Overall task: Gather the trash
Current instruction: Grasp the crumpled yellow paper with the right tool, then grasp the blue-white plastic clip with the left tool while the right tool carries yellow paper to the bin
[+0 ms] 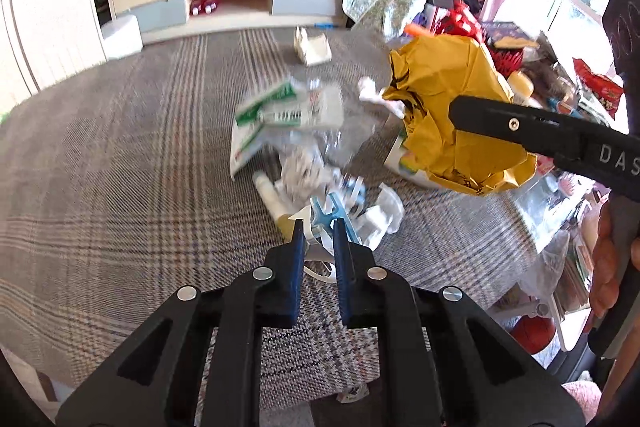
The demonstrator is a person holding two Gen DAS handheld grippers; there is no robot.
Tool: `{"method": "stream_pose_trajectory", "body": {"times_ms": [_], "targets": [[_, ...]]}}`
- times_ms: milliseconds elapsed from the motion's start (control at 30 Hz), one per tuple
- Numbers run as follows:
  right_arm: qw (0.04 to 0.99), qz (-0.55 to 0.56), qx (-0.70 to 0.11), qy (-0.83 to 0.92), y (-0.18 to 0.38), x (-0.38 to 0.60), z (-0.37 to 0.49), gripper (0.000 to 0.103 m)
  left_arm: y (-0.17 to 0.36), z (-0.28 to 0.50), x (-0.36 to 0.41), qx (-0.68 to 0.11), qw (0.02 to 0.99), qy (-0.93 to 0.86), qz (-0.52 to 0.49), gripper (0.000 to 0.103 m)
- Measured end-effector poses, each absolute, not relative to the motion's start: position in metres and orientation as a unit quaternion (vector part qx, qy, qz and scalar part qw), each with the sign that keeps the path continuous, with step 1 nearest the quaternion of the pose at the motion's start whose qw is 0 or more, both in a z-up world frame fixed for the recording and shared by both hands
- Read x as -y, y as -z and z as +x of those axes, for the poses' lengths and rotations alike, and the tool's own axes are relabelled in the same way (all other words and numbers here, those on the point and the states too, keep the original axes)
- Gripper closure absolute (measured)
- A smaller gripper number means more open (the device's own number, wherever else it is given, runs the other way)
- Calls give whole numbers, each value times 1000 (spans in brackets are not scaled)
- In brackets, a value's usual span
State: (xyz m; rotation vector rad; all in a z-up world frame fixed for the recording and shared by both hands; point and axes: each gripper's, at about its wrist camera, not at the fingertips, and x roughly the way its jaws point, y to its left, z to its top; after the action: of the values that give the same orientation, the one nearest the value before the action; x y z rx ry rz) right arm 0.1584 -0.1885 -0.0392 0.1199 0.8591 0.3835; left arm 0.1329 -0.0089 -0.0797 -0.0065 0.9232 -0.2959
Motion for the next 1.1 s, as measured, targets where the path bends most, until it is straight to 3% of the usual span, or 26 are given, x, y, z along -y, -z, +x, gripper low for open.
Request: {"method": "stream_pose_trajectory", "body": {"times_ms": [300, 567, 867, 1100], "targets": [[903, 70, -381, -187, -9, 201, 117, 55, 17, 86, 20, -397, 906, 143, 13, 90], [904, 80, -378, -182, -16, 213, 54, 55, 2, 24, 21, -390, 909, 146, 12, 90], [890, 90, -410, -179, 28, 222, -14, 55, 42, -36, 22, -420, 893, 162, -12, 90], [860, 104, -467, -176, 94, 219, -40, 54, 118, -56, 20, -481, 860, 167, -48, 90]]}}
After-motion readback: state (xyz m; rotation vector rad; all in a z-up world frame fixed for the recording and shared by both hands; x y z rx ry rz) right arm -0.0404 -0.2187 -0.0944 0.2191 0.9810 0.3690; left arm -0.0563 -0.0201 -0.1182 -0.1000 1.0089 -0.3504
